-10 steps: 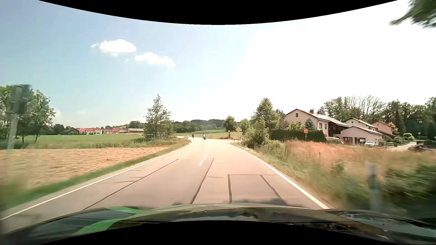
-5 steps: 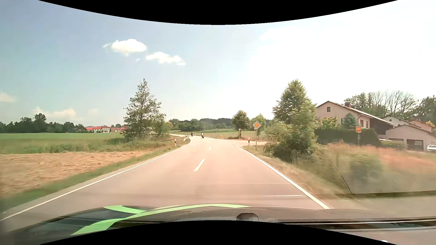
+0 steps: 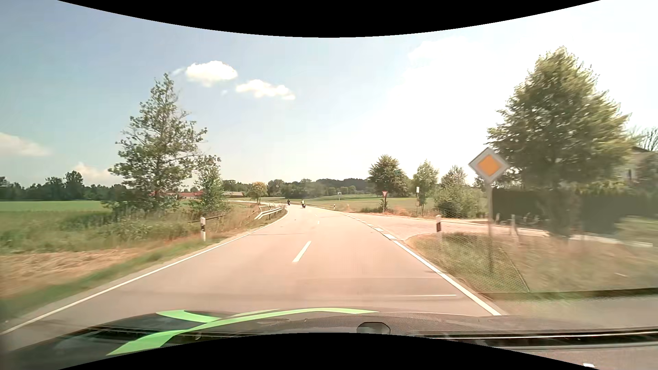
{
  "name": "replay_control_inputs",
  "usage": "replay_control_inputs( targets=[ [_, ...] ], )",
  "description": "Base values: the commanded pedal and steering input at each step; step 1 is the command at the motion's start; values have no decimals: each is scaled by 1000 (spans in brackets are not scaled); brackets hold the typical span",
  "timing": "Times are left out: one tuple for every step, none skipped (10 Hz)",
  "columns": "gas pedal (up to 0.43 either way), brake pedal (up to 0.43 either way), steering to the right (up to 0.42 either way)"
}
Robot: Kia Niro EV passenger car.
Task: Follow the waypoints while adhering to traffic rules and regulations
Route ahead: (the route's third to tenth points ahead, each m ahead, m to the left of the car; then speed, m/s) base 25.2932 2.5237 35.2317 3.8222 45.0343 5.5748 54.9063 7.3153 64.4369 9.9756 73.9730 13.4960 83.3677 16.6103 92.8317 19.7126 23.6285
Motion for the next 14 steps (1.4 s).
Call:
replay_control_inputs(
  targets=[
    [311,0,-28],
    [319,0,-28],
    [331,0,-29],
    [339,0,-30],
    [339,0,-31],
    [339,0,-31],
    [319,0,-31],
    [260,0,-31],
    [220,0,-31],
    [209,0,-31],
    [220,0,-32],
    [220,0,-35],
    [220,0,-37],
    [209,0,-39]
  ],
)
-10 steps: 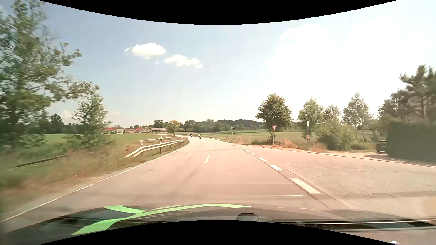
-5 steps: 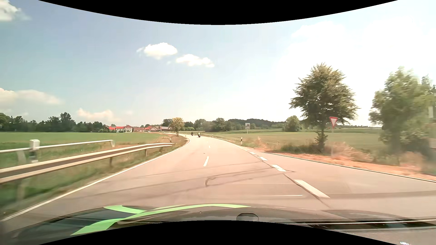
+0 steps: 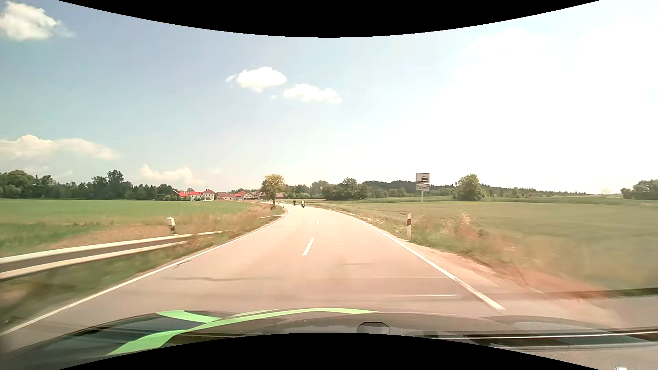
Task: Follow the waypoints while adhering to traffic rules and regulations
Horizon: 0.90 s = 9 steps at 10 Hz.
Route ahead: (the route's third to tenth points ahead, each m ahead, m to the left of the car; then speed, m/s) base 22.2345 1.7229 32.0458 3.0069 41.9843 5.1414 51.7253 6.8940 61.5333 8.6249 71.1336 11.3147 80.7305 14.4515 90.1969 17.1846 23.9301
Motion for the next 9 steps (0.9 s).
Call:
replay_control_inputs(
  targets=[
    [209,0,-38],
    [228,0,-35],
    [260,0,-31],
    [280,0,-29],
    [299,0,-27],
    [311,0,-25],
    [311,0,-22],
    [319,0,-22],
    [319,0,-25]
  ],
)
